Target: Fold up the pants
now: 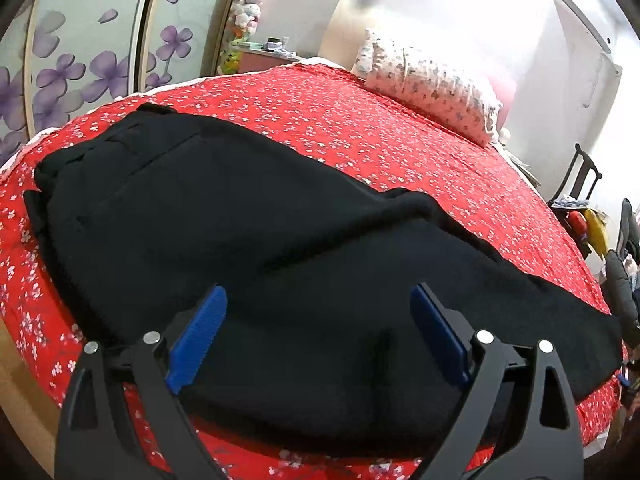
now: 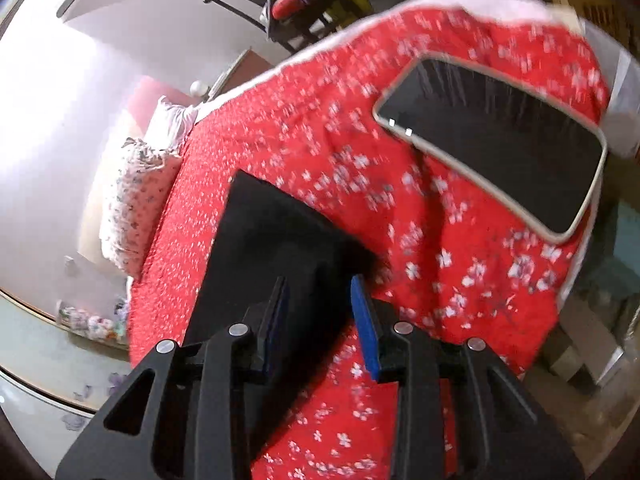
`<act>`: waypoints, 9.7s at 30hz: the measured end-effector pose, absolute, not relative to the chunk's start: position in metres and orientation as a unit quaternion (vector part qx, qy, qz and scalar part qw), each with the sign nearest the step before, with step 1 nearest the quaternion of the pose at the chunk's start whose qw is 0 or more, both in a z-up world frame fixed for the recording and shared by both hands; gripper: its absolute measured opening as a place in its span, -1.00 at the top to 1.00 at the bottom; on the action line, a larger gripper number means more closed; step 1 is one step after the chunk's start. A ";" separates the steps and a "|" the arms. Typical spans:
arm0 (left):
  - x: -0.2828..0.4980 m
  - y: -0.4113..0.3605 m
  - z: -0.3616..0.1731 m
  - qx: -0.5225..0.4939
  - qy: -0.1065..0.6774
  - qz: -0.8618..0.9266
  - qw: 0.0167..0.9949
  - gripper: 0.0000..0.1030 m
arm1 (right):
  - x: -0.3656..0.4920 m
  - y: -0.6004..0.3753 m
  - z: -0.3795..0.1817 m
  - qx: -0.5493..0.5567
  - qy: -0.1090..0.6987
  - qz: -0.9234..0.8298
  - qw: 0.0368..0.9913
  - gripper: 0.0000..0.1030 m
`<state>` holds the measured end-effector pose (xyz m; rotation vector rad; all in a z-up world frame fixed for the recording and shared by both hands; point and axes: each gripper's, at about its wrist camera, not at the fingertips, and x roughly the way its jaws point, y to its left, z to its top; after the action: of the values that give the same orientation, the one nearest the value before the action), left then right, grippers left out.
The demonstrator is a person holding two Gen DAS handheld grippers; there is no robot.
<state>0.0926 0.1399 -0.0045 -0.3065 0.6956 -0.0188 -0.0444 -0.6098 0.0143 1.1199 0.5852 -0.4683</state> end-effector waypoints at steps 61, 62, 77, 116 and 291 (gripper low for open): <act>0.085 0.155 -0.002 -0.186 0.328 -0.021 0.926 -0.85 | 0.135 -0.256 0.041 0.273 0.380 0.179 0.865 0.72; 0.085 0.155 -0.002 -0.187 0.328 -0.021 0.926 -0.86 | 0.134 -0.253 0.052 0.271 0.365 0.186 0.871 0.72; 0.081 0.162 0.000 -0.214 0.318 -0.032 0.923 -0.87 | 0.114 -0.178 0.067 0.124 0.387 0.275 0.871 -0.17; 0.093 0.357 0.006 -0.443 0.341 0.063 0.827 -0.52 | 0.090 -0.285 0.040 0.296 0.331 0.284 0.850 -0.64; 0.072 0.003 0.003 -0.015 0.340 -0.154 0.928 -0.96 | 0.110 -0.416 0.027 0.399 0.337 0.120 0.844 -0.69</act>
<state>0.0719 0.0033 0.0030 -0.0316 0.6974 -0.3152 0.1103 -0.4157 0.0269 0.8417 0.7111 0.2536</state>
